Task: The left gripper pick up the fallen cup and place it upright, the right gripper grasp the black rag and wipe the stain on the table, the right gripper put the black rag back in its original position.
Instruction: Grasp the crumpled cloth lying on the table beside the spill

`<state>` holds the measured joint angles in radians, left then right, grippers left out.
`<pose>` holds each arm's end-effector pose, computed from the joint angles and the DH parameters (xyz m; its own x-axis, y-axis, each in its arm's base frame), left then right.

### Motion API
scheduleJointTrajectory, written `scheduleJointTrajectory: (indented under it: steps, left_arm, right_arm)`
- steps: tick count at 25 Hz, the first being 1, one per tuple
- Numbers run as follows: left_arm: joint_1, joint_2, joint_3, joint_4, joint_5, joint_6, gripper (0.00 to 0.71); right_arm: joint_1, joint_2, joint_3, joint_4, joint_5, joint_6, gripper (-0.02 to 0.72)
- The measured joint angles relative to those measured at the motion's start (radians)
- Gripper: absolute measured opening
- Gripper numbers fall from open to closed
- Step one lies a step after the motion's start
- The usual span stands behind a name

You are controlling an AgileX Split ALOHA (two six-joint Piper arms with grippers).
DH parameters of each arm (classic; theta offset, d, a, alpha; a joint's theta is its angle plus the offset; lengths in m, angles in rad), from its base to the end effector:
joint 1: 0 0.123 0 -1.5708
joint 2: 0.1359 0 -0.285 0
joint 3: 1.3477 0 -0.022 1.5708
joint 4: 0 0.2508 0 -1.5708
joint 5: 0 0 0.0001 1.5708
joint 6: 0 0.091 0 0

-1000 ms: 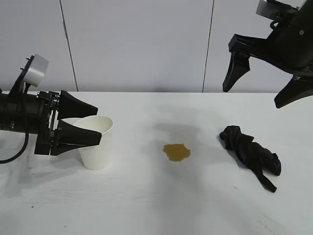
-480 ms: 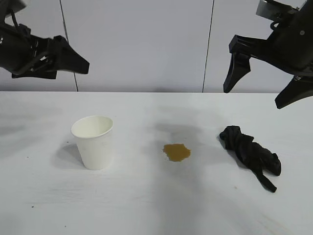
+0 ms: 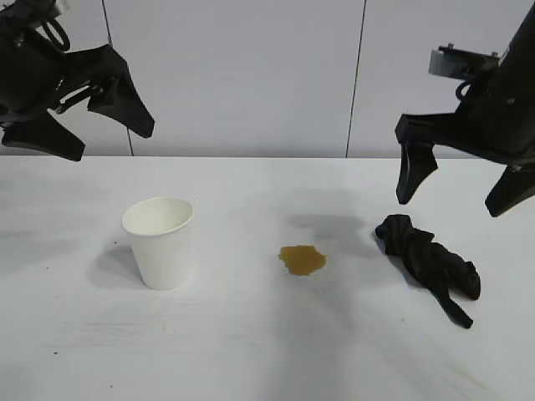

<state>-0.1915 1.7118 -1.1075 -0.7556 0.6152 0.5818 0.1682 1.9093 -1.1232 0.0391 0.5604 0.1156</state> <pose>0.3391 -0.1025 0.2223 -0.8483 0.0953 -0.5209 0.3254 0.8698 -0.3709 0.3587 0.0628 0.1454 -0.9537 -0.0117 -0.3005 -0.0327 0.9973 0.0650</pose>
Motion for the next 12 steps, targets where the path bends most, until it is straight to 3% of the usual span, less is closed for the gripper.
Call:
scheduleJointTrajectory:
  steps: [2, 4, 7, 9, 12]
  left_arm:
    - [0.000, 0.000, 0.000, 0.002, 0.001, 0.000, 0.688]
    - [0.000, 0.000, 0.000, 0.003, 0.001, 0.000, 0.688]
    - [0.000, 0.000, 0.000, 0.003, 0.001, 0.000, 0.688]
    - [0.000, 0.000, 0.000, 0.003, 0.001, 0.000, 0.688]
    - [0.000, 0.000, 0.000, 0.004, 0.001, 0.000, 0.688]
  right_arm:
    - [0.014, 0.032, 0.000, -0.005, -0.015, 0.003, 0.596]
    - [0.021, 0.062, 0.000, -0.009, -0.031, 0.015, 0.480]
    - [0.022, 0.077, 0.000, -0.023, -0.034, 0.049, 0.157]
    - [0.022, 0.069, -0.002, -0.023, -0.033, 0.062, 0.092]
    - [0.043, 0.041, -0.026, -0.009, -0.007, 0.066, 0.092]
